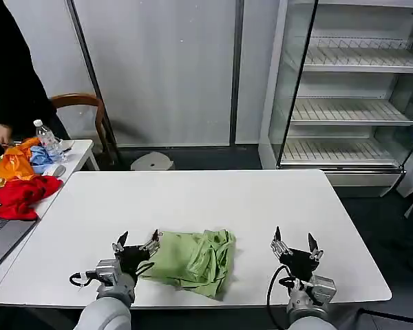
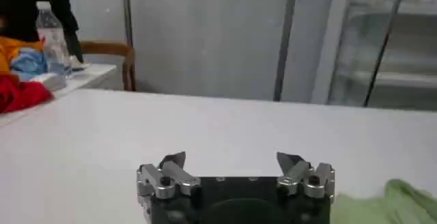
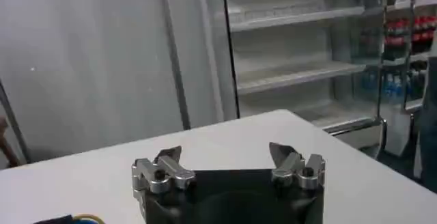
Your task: Fold and organize the clothes.
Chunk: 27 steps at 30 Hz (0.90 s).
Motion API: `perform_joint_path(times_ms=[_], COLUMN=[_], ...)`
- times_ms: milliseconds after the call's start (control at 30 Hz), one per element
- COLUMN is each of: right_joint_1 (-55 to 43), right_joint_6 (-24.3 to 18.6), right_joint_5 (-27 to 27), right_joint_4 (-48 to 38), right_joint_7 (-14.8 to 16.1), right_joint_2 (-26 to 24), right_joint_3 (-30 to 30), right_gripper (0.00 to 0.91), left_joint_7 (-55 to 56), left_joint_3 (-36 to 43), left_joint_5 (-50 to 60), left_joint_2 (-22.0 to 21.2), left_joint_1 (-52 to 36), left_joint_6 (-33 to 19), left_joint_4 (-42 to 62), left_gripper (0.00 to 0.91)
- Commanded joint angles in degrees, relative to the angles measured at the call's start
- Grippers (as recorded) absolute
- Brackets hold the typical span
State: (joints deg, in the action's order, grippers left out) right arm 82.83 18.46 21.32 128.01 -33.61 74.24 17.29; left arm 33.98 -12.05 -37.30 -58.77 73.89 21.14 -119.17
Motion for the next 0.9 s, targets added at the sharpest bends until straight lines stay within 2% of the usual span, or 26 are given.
perform_joint_path(times_ms=[33, 400, 900], right_joint_1=[0.0, 0.6, 1.0], right_joint_6=[0.3, 0.1, -0.3], right_joint_5=[0.4, 0.4, 0.3], right_joint_4=[0.8, 0.3, -0.3], right_joint_7=[-0.1, 0.1, 0.2], right_joint_2=[-0.6, -0.2, 0.0], right_joint_3=[0.6, 0.8, 0.9], right_gripper=[0.907, 0.907, 0.907], left_joint_7=[0.3, 3.4, 2.4], left_joint_3=[-1.2, -1.3, -0.2], left_joint_5=[-3.8, -13.1, -14.8], left_joint_2=[1.5, 2.2, 1.6], left_joint_1=[1.2, 0.3, -0.5], left_joint_6=[2.5, 11.0, 11.2], left_joint_4=[2.9, 1.2, 1.8], left_gripper=[0.907, 0.907, 0.907])
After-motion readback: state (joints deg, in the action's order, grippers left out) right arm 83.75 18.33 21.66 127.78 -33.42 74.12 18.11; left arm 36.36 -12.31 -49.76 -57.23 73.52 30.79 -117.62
